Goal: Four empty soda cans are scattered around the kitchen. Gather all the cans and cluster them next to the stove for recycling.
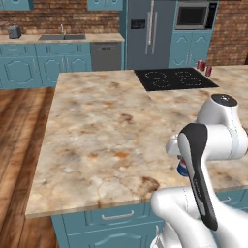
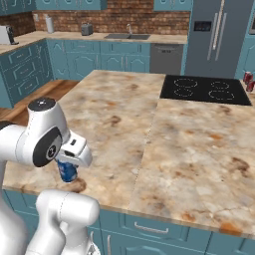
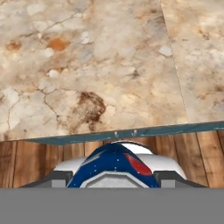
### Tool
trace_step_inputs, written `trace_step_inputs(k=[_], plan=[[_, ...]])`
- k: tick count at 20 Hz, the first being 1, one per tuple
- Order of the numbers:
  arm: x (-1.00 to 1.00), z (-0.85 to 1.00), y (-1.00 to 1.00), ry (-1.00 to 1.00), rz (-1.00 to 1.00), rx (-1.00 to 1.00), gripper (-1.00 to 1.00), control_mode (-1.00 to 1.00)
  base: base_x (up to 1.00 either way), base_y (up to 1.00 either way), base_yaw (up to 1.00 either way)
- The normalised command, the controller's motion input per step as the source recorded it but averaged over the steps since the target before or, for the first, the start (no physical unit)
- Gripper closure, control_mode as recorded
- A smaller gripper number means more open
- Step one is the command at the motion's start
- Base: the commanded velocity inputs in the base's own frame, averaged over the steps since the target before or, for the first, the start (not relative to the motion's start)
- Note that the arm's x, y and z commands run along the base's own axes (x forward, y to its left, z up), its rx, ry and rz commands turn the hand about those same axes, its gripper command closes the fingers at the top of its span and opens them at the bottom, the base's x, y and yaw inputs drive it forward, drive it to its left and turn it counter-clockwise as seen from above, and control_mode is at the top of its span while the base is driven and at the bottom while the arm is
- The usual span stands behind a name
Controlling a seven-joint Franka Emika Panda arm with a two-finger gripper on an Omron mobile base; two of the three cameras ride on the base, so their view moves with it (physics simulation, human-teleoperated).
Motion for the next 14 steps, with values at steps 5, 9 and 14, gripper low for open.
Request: trace_step_inputs(k=[5, 9, 14], plan=[[0.00, 0.00, 0.00, 0.00, 0.00, 0.00, 1.00, -1.00, 0.00, 0.00, 0.00], [0.00, 0.00, 0.00, 0.00, 0.00, 0.00, 1.00, 1.00, 0.00, 0.00, 0.00], [0.00, 0.00, 0.00, 0.00, 0.00, 0.00, 1.00, 1.00, -0.86, -0.41, -0.03]])
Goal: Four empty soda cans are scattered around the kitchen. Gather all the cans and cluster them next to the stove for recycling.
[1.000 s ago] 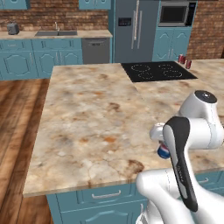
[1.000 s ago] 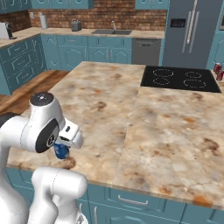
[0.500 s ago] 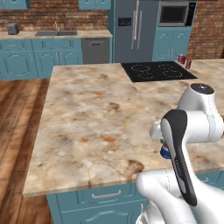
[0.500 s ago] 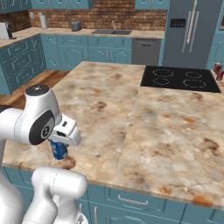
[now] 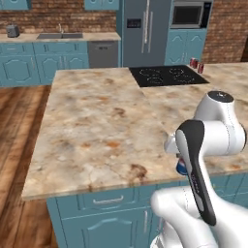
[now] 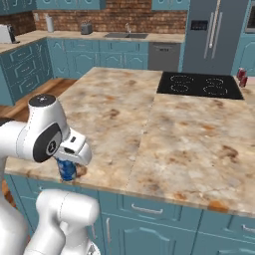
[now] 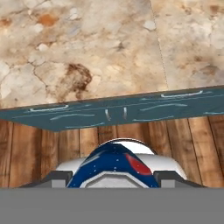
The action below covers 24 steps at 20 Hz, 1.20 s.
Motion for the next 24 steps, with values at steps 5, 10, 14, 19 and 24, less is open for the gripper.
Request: trace_step_inputs(k=[5, 10, 14, 19, 24], plan=[[0.00, 0.00, 0.00, 0.00, 0.00, 0.00, 1.00, 1.00, -0.87, -1.00, -0.01], [0.00, 0.00, 0.00, 0.00, 0.00, 0.00, 1.00, 1.00, -0.64, -0.30, -0.09], [0.00, 0.00, 0.00, 0.00, 0.00, 0.00, 1.00, 1.00, -0.18, 0.98, -0.02], [0.00, 0.00, 0.00, 0.00, 0.00, 0.00, 1.00, 1.00, 0.09, 1.00, 0.00], [0.00, 0.00, 0.00, 0.00, 0.00, 0.00, 1.00, 1.00, 0.25, 1.00, 0.02]])
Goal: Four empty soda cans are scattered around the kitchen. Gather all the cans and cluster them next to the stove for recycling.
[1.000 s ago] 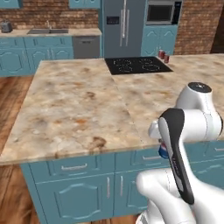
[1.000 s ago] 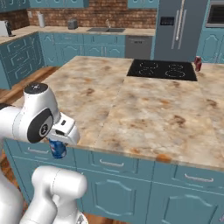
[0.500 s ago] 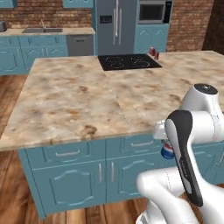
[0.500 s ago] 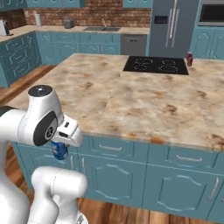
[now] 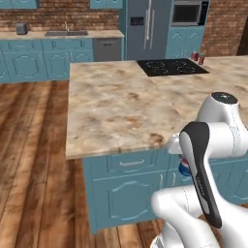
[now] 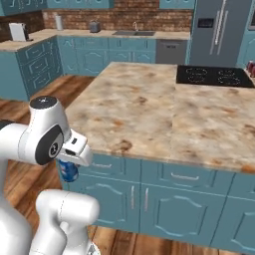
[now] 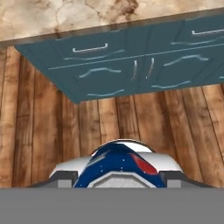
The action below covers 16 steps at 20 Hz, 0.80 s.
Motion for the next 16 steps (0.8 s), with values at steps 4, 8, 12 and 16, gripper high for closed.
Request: trace_step_inputs(k=[4, 8, 12, 16], plan=[[0.00, 0.00, 0.00, 0.00, 0.00, 0.00, 1.00, 1.00, 0.35, 1.00, 0.01], [0.00, 0.00, 0.00, 0.00, 0.00, 0.00, 1.00, 1.00, 0.49, 1.00, 0.00], [0.00, 0.00, 0.00, 0.00, 0.00, 0.00, 1.00, 1.00, 0.55, 1.00, 0.02], [0.00, 0.00, 0.00, 0.00, 0.00, 0.00, 1.00, 1.00, 0.55, 1.00, 0.03]])
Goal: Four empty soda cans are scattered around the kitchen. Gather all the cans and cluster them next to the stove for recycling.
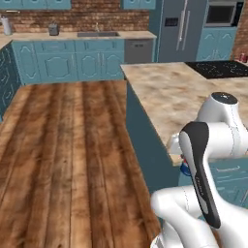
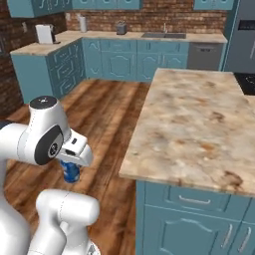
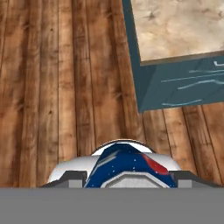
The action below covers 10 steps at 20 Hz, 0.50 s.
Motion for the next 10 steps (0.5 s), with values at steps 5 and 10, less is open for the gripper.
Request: trace_step_inputs(k=[5, 10], plan=[[0.00, 0.00, 0.00, 0.00, 0.00, 0.00, 1.00, 1.00, 0.71, 0.96, -0.01], [0.00, 0.00, 0.00, 0.00, 0.00, 0.00, 1.00, 1.00, 1.00, 0.45, -0.36]])
